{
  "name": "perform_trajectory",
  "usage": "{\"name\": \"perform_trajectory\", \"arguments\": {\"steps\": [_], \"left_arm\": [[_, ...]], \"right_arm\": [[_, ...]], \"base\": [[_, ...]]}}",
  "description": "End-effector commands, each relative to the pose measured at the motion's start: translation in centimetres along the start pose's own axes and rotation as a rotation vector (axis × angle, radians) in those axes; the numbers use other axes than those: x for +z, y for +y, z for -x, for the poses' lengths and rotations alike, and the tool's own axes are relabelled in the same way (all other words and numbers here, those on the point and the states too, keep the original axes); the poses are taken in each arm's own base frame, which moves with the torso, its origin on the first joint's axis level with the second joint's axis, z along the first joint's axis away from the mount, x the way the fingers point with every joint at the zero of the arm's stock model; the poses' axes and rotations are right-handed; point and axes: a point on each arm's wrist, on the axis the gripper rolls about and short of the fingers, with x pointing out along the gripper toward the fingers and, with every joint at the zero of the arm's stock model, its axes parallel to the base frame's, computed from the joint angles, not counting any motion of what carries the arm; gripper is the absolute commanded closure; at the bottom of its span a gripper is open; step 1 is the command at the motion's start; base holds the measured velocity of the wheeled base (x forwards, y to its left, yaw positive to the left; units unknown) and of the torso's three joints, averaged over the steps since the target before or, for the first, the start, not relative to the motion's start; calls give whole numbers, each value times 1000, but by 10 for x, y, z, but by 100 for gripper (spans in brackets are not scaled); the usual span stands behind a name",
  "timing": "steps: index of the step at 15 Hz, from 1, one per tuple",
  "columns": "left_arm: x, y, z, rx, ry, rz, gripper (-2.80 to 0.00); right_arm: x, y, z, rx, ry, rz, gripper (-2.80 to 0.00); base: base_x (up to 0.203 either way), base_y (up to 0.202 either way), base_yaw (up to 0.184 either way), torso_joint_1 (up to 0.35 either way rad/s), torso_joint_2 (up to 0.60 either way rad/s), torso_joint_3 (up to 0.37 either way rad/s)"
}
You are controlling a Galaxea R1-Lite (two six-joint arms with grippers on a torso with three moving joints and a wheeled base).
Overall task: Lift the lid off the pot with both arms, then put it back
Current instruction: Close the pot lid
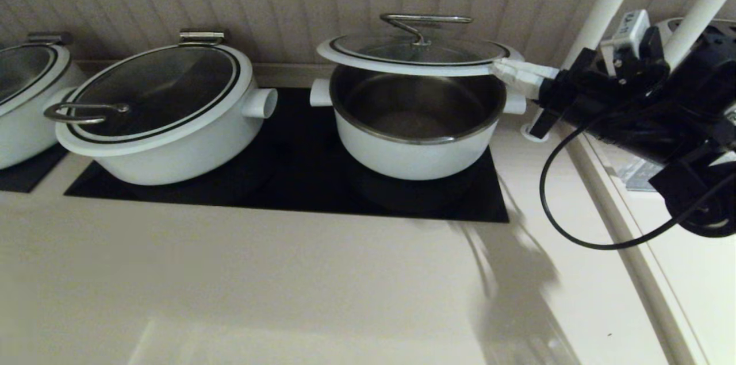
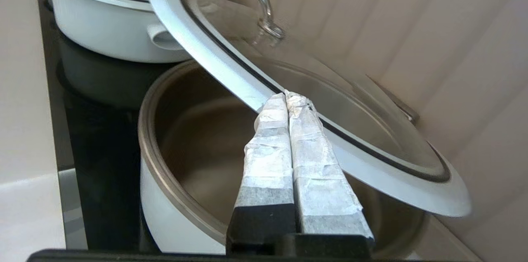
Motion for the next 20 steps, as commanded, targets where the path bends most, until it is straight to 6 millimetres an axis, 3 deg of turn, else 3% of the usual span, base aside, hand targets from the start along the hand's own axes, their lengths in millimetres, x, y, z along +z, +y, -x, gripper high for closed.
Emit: {"name": "perform_trajectory", "arguments": {"steps": [1, 11, 20], "left_arm": [[0, 0, 0, 0, -2, 0, 0], [0, 0, 0, 0, 0, 0, 0], [0, 0, 0, 0, 0, 0, 0]], "right_arm": [[-5, 5, 2, 12, 6, -8, 0], [-14, 14, 8, 18, 23, -23, 0], [24, 9, 17, 24, -32, -63, 0]], "base": [[0, 0, 0, 0, 0, 0], [0, 0, 0, 0, 0, 0], [0, 0, 0, 0, 0, 0]]}}
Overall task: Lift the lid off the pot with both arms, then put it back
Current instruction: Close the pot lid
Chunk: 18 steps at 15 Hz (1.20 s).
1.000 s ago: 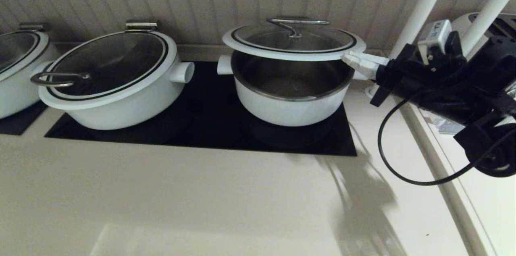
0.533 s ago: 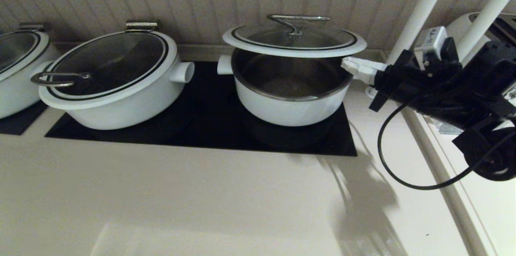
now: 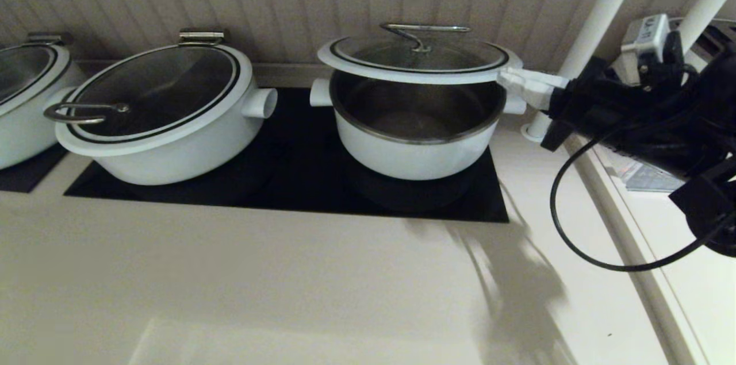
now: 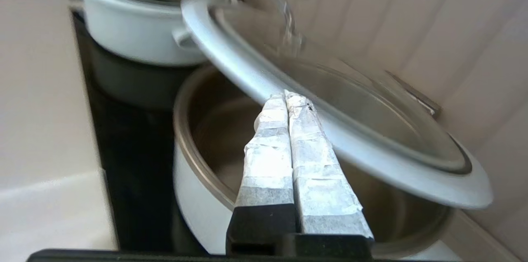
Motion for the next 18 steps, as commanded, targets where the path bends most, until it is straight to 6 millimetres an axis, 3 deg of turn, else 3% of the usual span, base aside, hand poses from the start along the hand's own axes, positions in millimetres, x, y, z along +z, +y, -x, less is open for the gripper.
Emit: {"name": "perform_trajectory", "arguments": {"steps": [1, 10, 18], "left_arm": [[0, 0, 0, 0, 0, 0, 0], [0, 0, 0, 0, -2, 0, 0], [0, 0, 0, 0, 0, 0, 0]], "right_arm": [[14, -2, 1, -3, -36, -7, 0], [-28, -26, -37, -18, -44, 16, 0], [-39, -21, -36, -10, -16, 29, 0]], "base": [[0, 0, 0, 0, 0, 0], [0, 0, 0, 0, 0, 0], [0, 0, 0, 0, 0, 0]]}}
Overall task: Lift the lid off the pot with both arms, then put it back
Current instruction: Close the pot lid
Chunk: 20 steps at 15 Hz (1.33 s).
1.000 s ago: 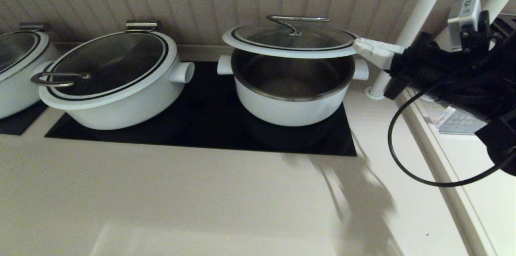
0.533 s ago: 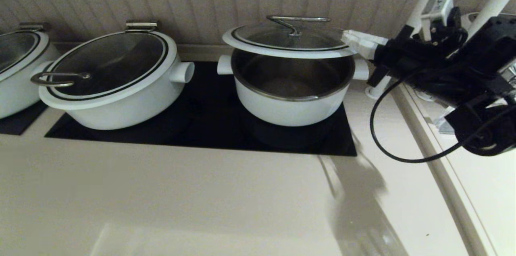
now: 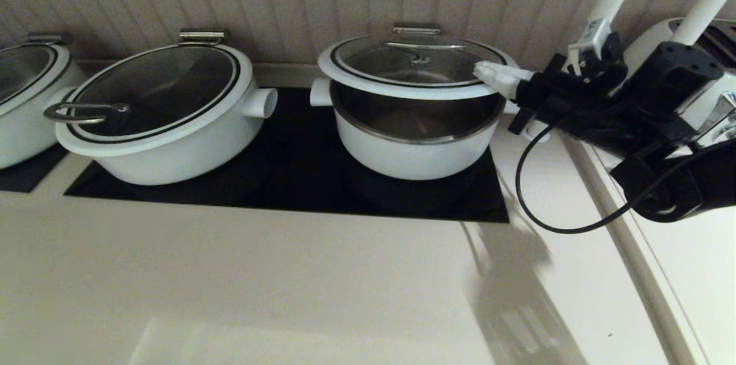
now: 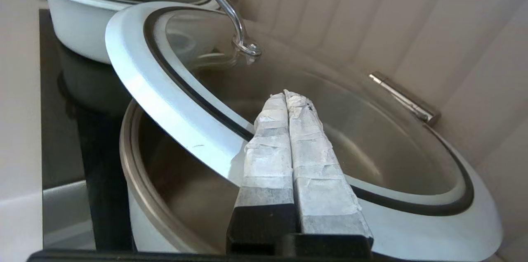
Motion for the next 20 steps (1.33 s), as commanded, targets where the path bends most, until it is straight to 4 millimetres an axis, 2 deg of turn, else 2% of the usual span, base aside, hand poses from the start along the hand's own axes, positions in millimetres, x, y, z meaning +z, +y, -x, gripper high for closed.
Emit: {"name": "perform_trajectory", "arguments": {"steps": [1, 9, 20], "left_arm": [[0, 0, 0, 0, 0, 0, 0], [0, 0, 0, 0, 0, 0, 0], [0, 0, 0, 0, 0, 0, 0]], "right_arm": [[-4, 3, 2, 8, 8, 6, 0], [-20, 15, 11, 22, 51, -16, 0], [-38, 19, 10, 29, 73, -25, 0]], "base": [[0, 0, 0, 0, 0, 0], [0, 0, 0, 0, 0, 0], [0, 0, 0, 0, 0, 0]]}}
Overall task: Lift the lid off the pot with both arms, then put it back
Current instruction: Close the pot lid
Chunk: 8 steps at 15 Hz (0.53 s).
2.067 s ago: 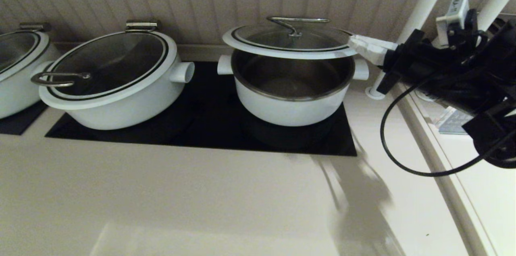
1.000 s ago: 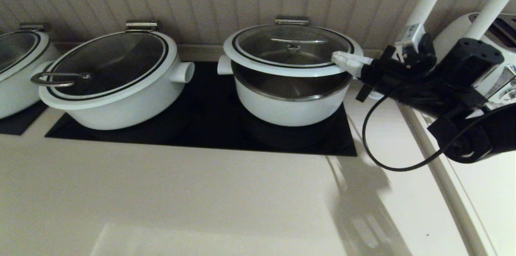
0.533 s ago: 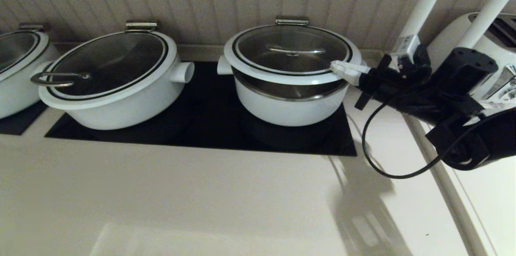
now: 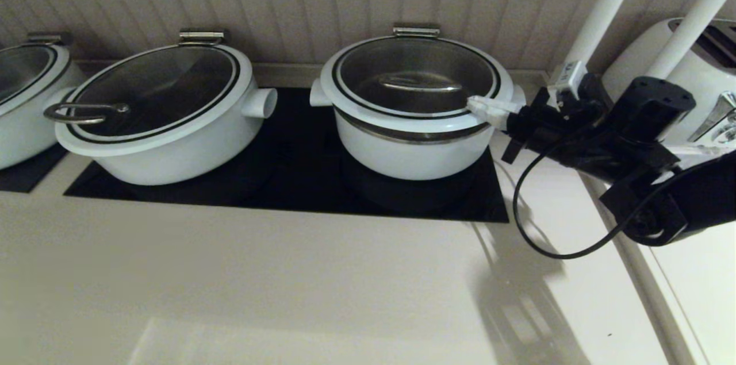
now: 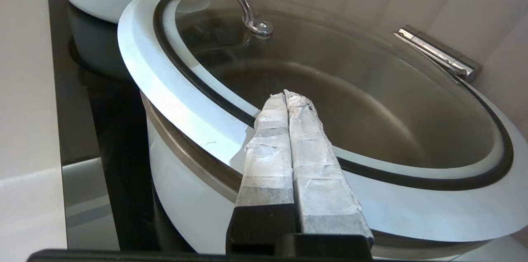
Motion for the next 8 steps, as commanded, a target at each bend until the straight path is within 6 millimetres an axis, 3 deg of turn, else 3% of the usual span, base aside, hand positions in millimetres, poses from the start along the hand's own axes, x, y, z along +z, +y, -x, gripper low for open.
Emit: {"name": "perform_trajectory", "arguments": {"steps": [1, 8], "left_arm": [[0, 0, 0, 0, -2, 0, 0], [0, 0, 0, 0, -1, 0, 0]], "right_arm": [[-4, 1, -1, 5, -1, 2, 0], [-17, 4, -2, 11, 18, -15, 0]], "base": [[0, 0, 0, 0, 0, 0], [0, 0, 0, 0, 0, 0]]}}
